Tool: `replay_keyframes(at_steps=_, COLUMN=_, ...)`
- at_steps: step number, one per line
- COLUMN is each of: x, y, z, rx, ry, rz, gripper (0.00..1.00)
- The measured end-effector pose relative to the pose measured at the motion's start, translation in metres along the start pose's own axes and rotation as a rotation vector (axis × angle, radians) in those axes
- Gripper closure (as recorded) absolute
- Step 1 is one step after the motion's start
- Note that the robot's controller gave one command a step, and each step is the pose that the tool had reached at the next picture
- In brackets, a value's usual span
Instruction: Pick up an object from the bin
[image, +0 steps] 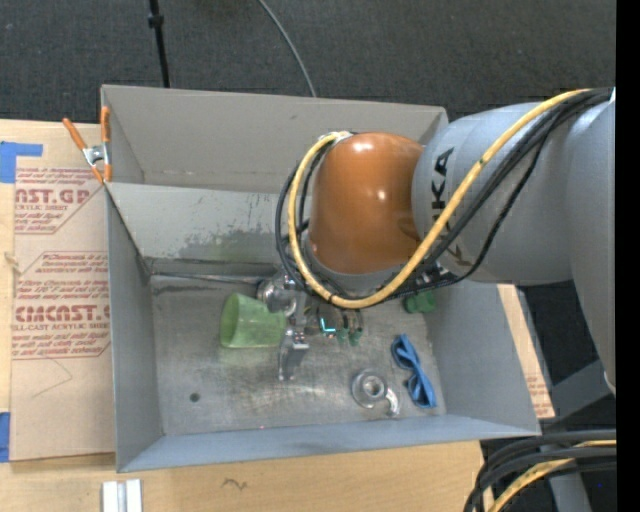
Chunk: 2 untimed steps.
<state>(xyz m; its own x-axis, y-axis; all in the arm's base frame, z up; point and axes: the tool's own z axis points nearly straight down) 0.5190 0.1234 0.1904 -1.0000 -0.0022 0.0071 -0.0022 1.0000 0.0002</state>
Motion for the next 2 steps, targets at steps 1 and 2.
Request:
replay_keyframes(at_steps=1, x=-0.077, y=0.004, z=0.12, rx=-0.001, ry=-0.013, rz=-0.216, gripper=0.0)
replay_keyframes(at_steps=2, x=-0.057, y=0.015, z=0.09, rx=-0.002, ry=-0.009, rz=0.155, gripper=0.0)
